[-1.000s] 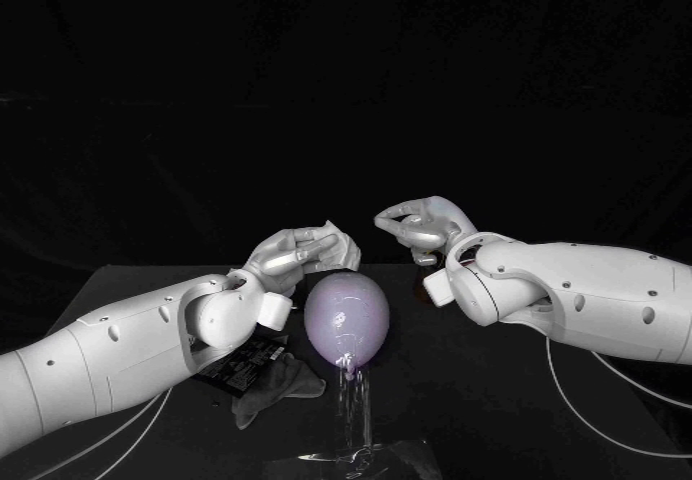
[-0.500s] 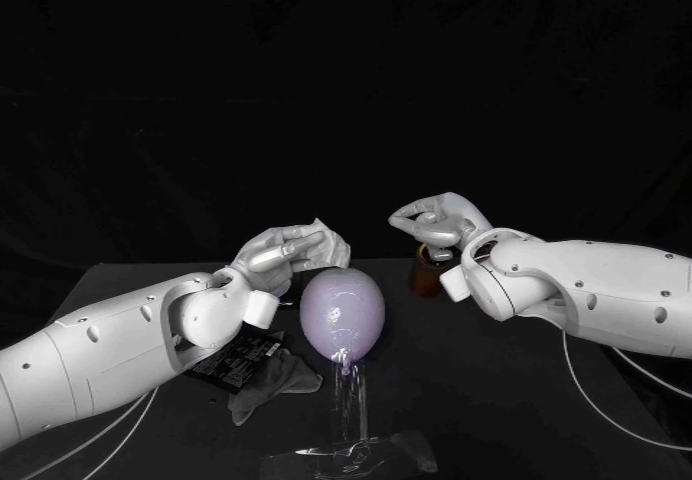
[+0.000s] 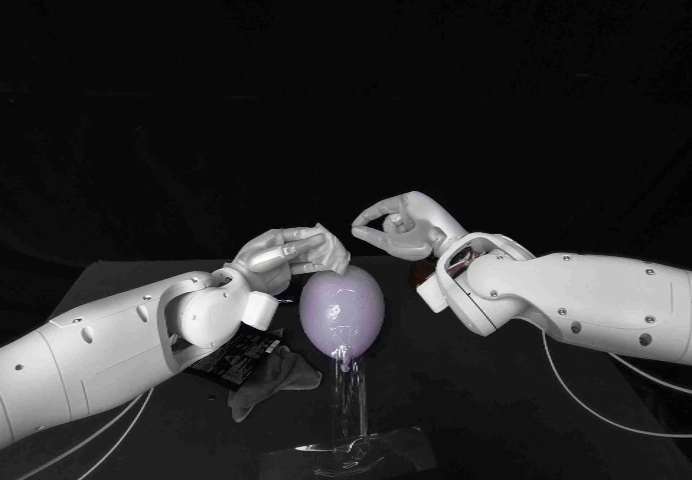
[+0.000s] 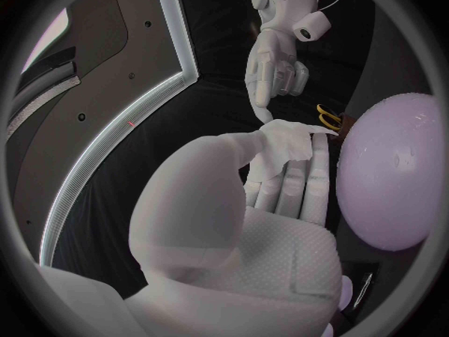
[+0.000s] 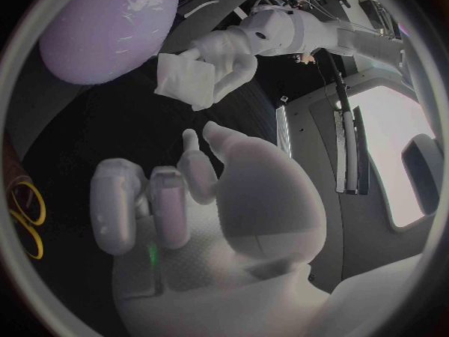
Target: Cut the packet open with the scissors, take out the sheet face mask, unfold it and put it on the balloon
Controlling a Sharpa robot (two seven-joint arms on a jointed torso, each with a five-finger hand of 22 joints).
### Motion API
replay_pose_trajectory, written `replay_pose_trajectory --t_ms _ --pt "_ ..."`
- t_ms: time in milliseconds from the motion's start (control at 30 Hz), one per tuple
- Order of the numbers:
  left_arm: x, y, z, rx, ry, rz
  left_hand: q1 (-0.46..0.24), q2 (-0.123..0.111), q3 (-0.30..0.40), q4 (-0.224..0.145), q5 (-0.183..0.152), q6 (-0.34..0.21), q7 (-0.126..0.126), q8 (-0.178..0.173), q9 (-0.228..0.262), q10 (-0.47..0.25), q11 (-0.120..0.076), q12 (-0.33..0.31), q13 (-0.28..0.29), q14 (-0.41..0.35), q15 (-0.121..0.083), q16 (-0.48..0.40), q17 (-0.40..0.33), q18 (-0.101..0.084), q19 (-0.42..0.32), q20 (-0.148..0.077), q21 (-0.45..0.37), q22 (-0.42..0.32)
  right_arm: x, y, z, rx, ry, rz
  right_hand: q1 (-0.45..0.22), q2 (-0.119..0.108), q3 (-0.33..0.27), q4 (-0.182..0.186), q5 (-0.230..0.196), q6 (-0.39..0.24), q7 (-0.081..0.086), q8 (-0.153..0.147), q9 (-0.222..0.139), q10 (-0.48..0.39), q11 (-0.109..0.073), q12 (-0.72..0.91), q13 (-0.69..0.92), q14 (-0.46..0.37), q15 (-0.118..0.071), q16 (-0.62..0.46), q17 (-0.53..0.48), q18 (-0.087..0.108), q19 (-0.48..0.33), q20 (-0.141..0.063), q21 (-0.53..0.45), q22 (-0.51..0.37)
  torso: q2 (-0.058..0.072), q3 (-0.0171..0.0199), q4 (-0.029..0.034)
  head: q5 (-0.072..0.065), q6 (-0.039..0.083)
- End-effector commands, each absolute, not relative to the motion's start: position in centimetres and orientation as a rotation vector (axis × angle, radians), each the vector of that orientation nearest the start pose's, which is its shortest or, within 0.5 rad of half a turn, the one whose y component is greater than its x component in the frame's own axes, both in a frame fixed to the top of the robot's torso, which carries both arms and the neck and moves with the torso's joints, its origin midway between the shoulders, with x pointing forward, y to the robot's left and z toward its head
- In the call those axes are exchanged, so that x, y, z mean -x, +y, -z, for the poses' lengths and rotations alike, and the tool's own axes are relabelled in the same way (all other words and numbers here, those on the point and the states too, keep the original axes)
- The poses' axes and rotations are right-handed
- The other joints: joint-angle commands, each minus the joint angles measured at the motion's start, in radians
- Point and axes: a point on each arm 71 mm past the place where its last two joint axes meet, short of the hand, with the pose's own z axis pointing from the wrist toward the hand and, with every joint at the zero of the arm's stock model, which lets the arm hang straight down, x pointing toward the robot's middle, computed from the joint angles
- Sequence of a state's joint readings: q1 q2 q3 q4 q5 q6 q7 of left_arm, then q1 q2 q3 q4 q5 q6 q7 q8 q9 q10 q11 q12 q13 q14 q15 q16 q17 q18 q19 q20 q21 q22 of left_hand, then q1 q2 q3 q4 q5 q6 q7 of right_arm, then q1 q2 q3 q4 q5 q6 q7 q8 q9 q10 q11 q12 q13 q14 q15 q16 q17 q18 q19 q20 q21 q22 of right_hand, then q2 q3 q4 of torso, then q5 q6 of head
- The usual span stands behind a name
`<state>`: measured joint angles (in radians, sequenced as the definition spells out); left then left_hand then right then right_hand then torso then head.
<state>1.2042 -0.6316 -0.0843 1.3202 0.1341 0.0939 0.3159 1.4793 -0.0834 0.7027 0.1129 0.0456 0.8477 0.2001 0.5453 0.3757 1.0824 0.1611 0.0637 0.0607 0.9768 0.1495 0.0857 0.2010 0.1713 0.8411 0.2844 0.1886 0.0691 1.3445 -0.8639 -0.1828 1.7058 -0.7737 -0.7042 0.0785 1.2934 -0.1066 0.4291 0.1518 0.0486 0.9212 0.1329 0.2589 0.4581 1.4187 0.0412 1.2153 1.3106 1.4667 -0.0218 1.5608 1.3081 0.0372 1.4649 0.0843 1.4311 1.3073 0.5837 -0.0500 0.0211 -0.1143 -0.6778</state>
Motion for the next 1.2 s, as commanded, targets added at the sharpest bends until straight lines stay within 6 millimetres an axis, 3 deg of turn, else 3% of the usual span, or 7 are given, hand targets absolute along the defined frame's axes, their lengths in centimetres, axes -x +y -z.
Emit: replay_pose_trajectory --t_ms 33,467,1000,1200 --pt "-50.6 13.7 20.4 1.163 1.683 1.903 -0.014 0.0 0.009 -0.002 0.004 -0.01 0.0 0.01 0.03 -0.026 0.008 -0.005 -0.001 -0.01 0.001 -0.007 -0.003 0.009 -0.006 0.003 -0.005 -0.001 -45.8 -16.9 14.0 -0.344 1.429 -1.042 -0.006 -0.01 -0.008 0.002 0.007 -0.008 0.004 -0.01 -0.005 0.003 0.009 0.009 0.051 0.101 0.003 0.004 0.251 -0.008 0.045 0.001 0.006 0.224 0.0 -0.0012 0.0003 -0.002 -0.003" --pt "-50.3 13.6 20.2 1.149 1.68 1.934 -0.028 0.012 0.019 -0.001 0.004 -0.028 -0.001 0.033 0.047 -0.037 0.01 -0.003 0.0 -0.006 0.002 -0.008 -0.005 0.008 -0.008 0.003 -0.007 0.0 -46.4 -15.7 14.7 -0.348 1.485 -1.017 -0.014 -0.033 -0.03 0.005 0.003 -0.029 0.018 -0.05 -0.026 -0.001 0.022 0.014 0.055 0.101 0.014 0.004 0.251 -0.007 0.043 0.01 0.003 0.223 -0.001 -0.0018 -0.0004 0.001 -0.008" --pt "-50.3 13.5 20.1 1.142 1.673 1.957 -0.039 0.019 0.029 -0.004 0.004 -0.052 -0.003 0.068 0.072 -0.036 0.011 -0.003 0.001 -0.003 0.001 -0.01 -0.007 0.009 -0.007 0.003 -0.007 0.0 -46.5 -15.2 15.2 -0.348 1.531 -1.01 -0.009 -0.031 -0.031 0.004 0.004 -0.02 0.018 -0.052 -0.029 -0.004 0.023 0.012 0.054 0.101 0.015 0.004 0.251 -0.007 0.043 0.012 0.003 0.223 -0.001 -0.0013 -0.0008 0.004 -0.011" --pt "-50.3 13.5 20.1 1.141 1.676 1.96 -0.04 0.02 0.03 -0.004 0.004 -0.055 -0.003 0.072 0.075 -0.036 0.011 -0.002 0.001 -0.003 0.001 -0.01 -0.007 0.009 -0.007 0.003 -0.007 0.0 -46.5 -15.1 15.3 -0.35 1.536 -1.01 -0.006 -0.02 -0.029 0.006 0.004 -0.002 0.014 -0.051 -0.03 -0.004 0.02 0.015 0.056 0.101 0.014 0.004 0.252 -0.007 0.044 0.013 0.006 0.224 -0.001 -0.001 -0.0006 0.004 -0.011"
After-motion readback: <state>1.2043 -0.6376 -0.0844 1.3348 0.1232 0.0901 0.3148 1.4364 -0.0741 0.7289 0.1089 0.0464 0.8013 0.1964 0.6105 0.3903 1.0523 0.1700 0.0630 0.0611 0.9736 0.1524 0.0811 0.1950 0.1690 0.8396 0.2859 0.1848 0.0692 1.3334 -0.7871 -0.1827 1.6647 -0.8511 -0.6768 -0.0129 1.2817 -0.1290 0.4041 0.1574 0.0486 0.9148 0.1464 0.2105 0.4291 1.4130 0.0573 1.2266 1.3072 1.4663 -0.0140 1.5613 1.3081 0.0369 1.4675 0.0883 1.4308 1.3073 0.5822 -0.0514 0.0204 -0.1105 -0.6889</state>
